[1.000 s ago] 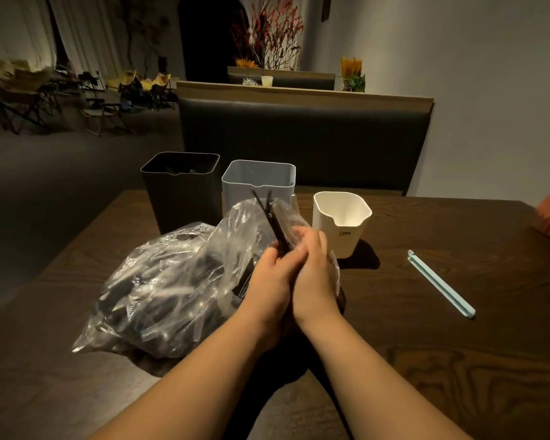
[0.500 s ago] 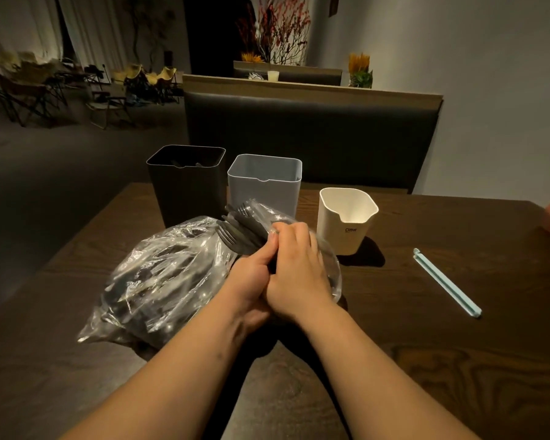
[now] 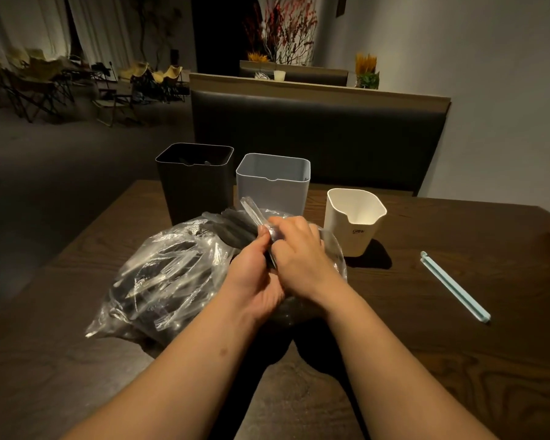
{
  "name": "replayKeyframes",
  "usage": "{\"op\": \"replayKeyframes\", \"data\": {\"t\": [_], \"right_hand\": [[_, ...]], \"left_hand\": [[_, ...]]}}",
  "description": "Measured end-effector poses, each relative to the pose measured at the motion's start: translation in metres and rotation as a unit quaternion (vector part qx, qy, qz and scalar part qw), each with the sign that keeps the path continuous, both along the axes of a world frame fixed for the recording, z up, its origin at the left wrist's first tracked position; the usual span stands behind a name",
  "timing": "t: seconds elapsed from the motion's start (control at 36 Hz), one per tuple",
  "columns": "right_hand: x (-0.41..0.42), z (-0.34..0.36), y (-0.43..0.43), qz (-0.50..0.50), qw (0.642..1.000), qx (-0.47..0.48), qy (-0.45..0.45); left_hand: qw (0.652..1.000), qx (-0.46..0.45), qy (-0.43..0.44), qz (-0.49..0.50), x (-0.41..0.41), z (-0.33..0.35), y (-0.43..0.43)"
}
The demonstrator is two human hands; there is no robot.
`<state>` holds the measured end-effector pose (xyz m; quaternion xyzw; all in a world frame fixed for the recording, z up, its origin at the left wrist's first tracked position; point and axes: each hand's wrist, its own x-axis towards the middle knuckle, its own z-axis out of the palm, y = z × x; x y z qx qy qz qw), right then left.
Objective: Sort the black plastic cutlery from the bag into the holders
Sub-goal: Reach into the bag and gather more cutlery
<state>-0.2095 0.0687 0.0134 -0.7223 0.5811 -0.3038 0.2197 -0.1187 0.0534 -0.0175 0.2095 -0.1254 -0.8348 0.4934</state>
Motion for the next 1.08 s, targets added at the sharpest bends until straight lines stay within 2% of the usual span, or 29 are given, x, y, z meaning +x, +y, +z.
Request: {"op": "replayKeyframes", "data": {"t": [0.11,0.28,0.44,0.53,0.72,0.89,0.97,1.08], "right_hand": [[0.002,-0.003,-0.004,-0.038,0.996,-0.059,-0.059],[0.01,-0.018,-0.007,-0.1,0.978,-0.122,-0.139],[0.013,-0.015,-0.001,-0.14,0.972,-0.132,-0.137],[0.008,-0.016,-0.004,-0.155,0.961,-0.09,-0.21],[0.004,-0.018,-0.007,-0.183,0.906,0.015,-0.382],[0.004,-0.007,-0.004,-0.131,0.81,0.078,-0.566],[-0.001,-0.006,-0.003,-0.116,0.792,0.089,-0.593],[-0.002,-0.006,-0.004,-0.122,0.748,0.078,-0.647]], "left_hand": [[0.994,0.016,-0.035,0.107,-0.007,-0.001,-0.002],[0.966,0.06,-0.144,0.204,-0.019,-0.001,0.007],[0.953,0.061,-0.201,0.217,-0.018,0.01,0.015],[0.952,0.052,-0.2,0.226,-0.021,0.011,0.015],[0.951,0.055,-0.188,0.24,-0.029,0.007,0.014],[0.956,0.052,-0.149,0.246,-0.027,0.005,0.01],[0.958,0.049,-0.141,0.244,-0.027,0.002,0.007],[0.961,0.044,-0.124,0.243,-0.028,-0.001,0.004]]}}
